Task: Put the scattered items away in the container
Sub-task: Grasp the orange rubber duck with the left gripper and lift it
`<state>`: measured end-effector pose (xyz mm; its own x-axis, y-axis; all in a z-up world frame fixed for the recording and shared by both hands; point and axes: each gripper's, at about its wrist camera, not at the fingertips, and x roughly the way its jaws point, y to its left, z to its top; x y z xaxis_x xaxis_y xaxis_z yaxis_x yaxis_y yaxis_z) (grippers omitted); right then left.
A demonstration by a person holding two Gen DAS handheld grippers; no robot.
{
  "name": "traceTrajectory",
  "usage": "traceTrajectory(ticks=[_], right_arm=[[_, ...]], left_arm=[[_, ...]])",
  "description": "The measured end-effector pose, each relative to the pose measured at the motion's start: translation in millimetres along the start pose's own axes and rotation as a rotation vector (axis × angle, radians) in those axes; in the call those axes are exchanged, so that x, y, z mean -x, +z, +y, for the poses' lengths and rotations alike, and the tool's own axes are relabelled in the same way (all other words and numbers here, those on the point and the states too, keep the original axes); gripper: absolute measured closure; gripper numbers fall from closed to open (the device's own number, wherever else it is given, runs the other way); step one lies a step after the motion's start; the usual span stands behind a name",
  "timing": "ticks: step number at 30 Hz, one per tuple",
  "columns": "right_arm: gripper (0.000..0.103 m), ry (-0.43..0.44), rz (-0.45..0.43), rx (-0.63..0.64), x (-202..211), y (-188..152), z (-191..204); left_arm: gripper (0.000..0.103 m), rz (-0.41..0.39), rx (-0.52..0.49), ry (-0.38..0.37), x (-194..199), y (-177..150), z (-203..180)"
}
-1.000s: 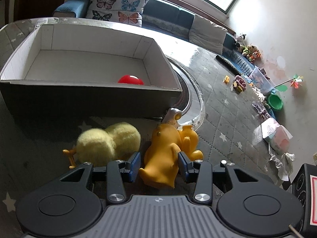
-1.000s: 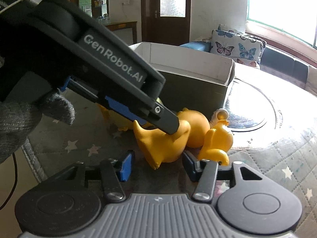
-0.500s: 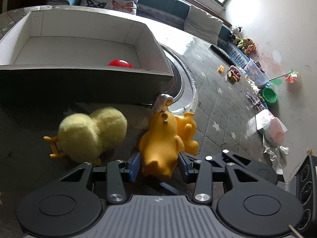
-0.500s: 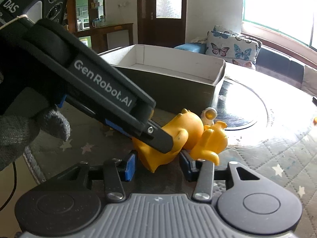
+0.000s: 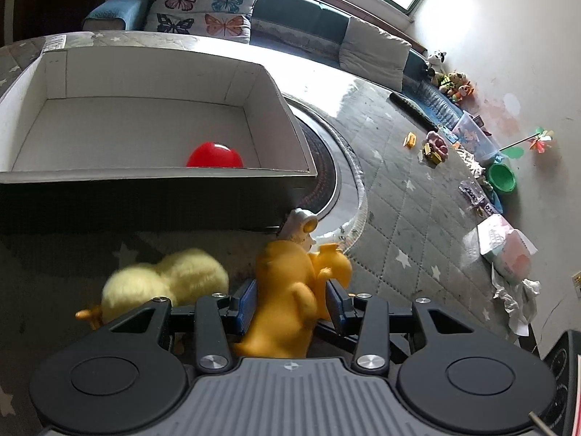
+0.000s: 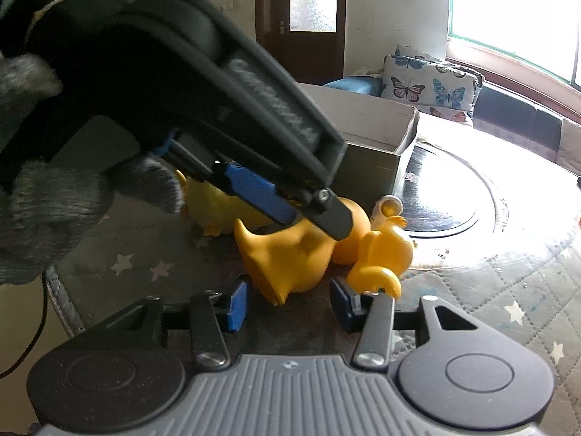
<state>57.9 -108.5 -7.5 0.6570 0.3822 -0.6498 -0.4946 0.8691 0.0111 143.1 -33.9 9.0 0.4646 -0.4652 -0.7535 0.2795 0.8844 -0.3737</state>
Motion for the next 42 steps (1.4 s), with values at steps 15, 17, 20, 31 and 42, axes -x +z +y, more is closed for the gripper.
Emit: traceTrajectory(ticks=[15, 17, 20, 31, 42], right_arm=[[0.055, 0.012, -0.002, -0.025, -5, 7, -5], [0.055, 0.013, -0.004, -0.027, -5, 7, -7], [0.055, 0.01, -0.006, -0.029, -6, 7, -8], [0.056, 0.009, -0.037, 0.02, 9, 8, -3], [0.056, -0.004, -0.099, 0.085, 25, 28, 1]], left_arm=[[0.059, 0.028, 0.008, 0.017, -19, 6, 5], [0.059, 0.025, 0.011, 0.016, -19, 6, 6], [0.059, 0.016, 0.013, 0.012, -18, 5, 7], [0.062, -0.026, 0.027, -0.001, 3, 2, 6], [0.062, -0.104, 0.019, -0.008, 28, 18, -4]])
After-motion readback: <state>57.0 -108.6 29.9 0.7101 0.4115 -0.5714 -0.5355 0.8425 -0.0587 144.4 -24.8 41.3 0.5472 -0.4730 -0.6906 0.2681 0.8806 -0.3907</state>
